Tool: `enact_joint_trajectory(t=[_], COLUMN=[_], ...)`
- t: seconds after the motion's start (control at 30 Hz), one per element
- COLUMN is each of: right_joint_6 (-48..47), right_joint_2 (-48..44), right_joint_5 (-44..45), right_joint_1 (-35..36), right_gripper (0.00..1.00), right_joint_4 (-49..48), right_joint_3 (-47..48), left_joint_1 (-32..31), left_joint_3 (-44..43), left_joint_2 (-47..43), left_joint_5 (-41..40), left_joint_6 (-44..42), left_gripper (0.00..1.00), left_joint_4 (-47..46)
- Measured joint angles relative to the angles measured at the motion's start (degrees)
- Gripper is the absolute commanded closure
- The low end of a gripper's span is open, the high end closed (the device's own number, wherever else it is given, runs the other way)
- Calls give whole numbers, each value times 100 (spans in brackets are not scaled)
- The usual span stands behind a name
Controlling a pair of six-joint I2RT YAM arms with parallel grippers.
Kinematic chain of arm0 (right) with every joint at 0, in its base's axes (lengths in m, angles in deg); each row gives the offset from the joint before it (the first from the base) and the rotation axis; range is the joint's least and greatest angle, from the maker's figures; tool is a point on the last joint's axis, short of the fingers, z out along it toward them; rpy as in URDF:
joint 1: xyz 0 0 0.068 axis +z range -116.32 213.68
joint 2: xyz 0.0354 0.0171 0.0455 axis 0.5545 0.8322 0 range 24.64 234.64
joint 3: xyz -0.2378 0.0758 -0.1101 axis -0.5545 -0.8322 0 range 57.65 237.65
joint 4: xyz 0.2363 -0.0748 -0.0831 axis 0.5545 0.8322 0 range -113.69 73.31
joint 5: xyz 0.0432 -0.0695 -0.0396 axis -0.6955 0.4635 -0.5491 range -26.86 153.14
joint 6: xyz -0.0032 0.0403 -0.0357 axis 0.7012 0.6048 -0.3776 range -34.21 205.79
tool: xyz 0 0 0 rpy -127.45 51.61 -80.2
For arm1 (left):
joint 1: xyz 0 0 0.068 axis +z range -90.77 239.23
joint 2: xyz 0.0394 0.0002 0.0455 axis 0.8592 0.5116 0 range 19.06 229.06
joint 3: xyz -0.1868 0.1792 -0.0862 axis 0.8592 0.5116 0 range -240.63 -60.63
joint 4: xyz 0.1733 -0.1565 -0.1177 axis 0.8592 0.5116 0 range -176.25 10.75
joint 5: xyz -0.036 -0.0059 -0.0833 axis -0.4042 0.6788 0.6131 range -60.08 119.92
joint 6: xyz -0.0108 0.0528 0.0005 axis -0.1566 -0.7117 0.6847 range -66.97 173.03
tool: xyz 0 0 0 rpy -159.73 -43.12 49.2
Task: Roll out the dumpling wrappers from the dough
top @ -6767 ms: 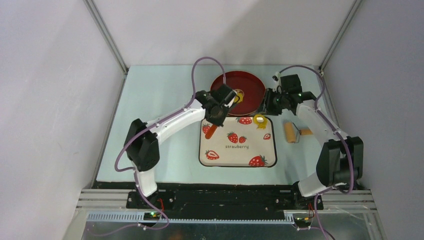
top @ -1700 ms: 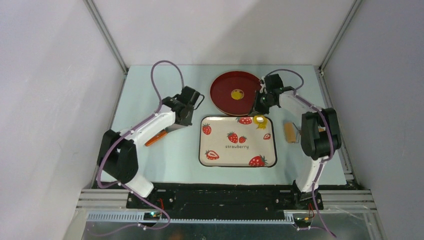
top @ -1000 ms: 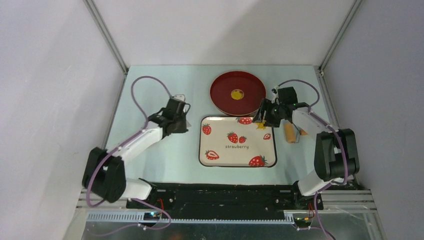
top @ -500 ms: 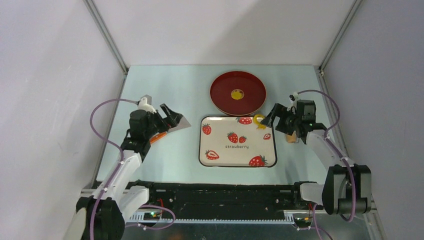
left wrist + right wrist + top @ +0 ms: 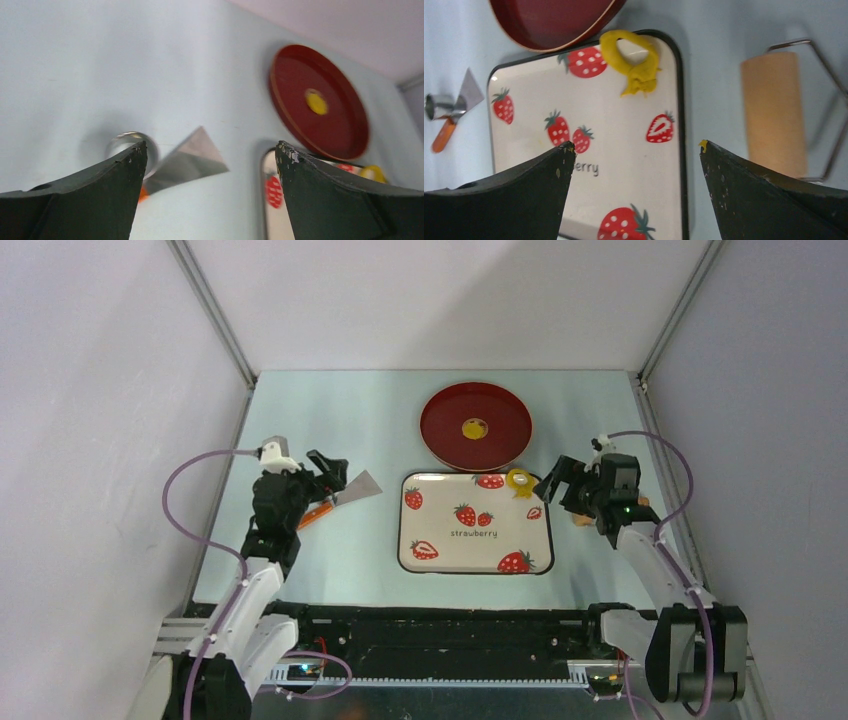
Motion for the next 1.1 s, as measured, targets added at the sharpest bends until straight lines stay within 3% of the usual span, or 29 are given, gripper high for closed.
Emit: enact_joint_trajectory(t=[0.13,0.33,0.47,0.63,0.8,1.0,1.1], right_joint_6=[-166,-813,-1296,-1665,-1790,-1803,-1779], right_joint_2=[-686,-1974,-2218,-1580,-380,1224,1578], right_joint_5=[739,1641,1843,2002,2004,1873,1891], right_joint_1=[-2,11,83,125,55,-177,-225], right_gripper=[1,1,1,1,0,1,1], right_joint_4=[-339,-2055,-3215,-4369,-5239,-6461,-6500], right_joint_3=[-496,-2177,-3211,-3364,-3073,-2612,-2494], left_joint_1=[4,4,4,7,74,177,177], left_joint_3=[492,1539,1906,1897,1727,1648,1617], left_joint_2=[-175,-210,195,997,2120,2341,2391], left_joint_5=[-811,-1521,-1786,-2072,-2218,-2398,-2461], left_joint_6=[-734,-1779,-2135,-2527,-2730,-2734,-2721], left_gripper=[1,0,0,0,0,0,0], left_joint_4=[-516,-1609,-2396,-3418,-4299,-4647,-4730])
